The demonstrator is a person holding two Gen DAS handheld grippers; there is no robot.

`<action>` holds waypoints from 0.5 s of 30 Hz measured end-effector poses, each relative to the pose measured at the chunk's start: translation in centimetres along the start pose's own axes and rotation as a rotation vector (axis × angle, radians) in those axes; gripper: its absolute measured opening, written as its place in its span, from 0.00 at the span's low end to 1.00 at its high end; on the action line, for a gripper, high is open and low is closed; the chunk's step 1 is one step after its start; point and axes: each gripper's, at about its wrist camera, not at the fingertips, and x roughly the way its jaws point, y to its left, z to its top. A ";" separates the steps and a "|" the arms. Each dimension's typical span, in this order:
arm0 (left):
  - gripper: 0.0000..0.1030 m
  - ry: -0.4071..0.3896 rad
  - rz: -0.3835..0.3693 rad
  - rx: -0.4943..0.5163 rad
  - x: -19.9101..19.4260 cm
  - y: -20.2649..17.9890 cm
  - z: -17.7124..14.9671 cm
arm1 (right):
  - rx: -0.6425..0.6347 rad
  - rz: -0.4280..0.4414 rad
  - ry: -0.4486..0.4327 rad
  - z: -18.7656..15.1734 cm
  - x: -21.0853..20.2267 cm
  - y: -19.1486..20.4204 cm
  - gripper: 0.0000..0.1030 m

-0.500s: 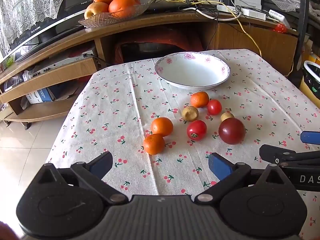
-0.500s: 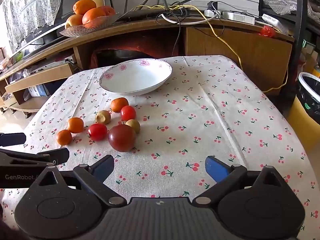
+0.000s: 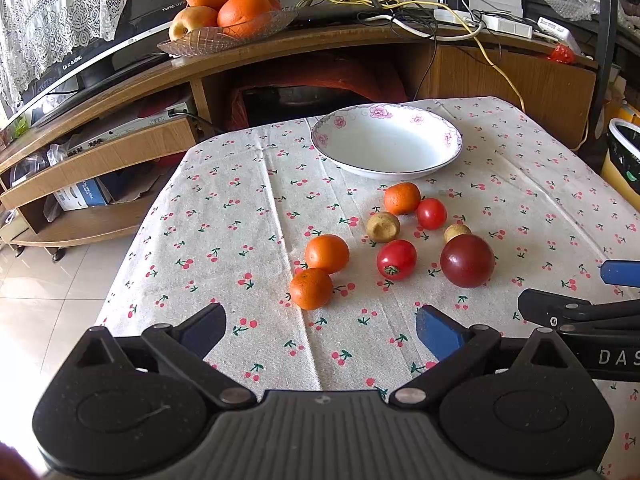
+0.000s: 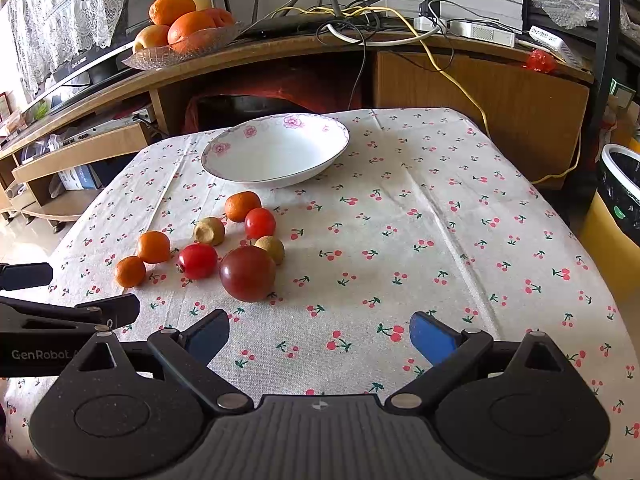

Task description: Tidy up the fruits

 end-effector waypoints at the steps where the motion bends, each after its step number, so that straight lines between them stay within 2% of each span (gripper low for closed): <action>1: 1.00 0.000 0.000 0.000 0.0 0.0 0.0 | 0.000 0.001 0.000 0.0 0.0 0.0 0.90; 15: 1.00 -0.001 0.004 -0.006 0.2 0.2 -0.1 | -0.016 -0.005 0.009 -0.1 0.2 0.3 0.90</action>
